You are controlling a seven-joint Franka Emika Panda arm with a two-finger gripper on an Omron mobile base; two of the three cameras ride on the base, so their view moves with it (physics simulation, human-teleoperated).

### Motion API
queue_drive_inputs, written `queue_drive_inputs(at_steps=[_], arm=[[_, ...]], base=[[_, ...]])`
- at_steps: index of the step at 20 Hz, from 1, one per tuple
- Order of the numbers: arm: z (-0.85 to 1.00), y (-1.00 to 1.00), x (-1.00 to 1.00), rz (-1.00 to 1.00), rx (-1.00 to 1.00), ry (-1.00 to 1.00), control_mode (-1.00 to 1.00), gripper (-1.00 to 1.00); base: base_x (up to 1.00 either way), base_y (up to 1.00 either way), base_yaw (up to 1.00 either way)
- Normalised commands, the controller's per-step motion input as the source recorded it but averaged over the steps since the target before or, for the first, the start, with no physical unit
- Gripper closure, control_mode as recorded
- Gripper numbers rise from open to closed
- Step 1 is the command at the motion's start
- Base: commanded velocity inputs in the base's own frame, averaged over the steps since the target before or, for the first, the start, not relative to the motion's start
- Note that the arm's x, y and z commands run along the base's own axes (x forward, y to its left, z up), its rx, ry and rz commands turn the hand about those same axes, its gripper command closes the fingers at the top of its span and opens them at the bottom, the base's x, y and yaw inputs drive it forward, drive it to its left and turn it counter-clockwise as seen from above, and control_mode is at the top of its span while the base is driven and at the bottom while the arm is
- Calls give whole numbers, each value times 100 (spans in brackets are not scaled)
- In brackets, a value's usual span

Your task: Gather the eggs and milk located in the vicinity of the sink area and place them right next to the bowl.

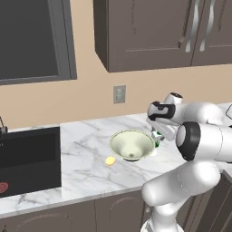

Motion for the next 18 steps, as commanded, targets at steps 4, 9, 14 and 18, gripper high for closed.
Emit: queue_drive_inputs(at_steps=[4,9,14,18], arm=[[-21,0,11,0,0,0,-100,100],[-3,0,0,0,0,0,-100,100],[0,0,0,0,0,0,-100,-100],[0,0,0,0,0,0,-100,-100]], base=[[0,0,0],[0,0,0],[0,0,0],[0,0,0]])
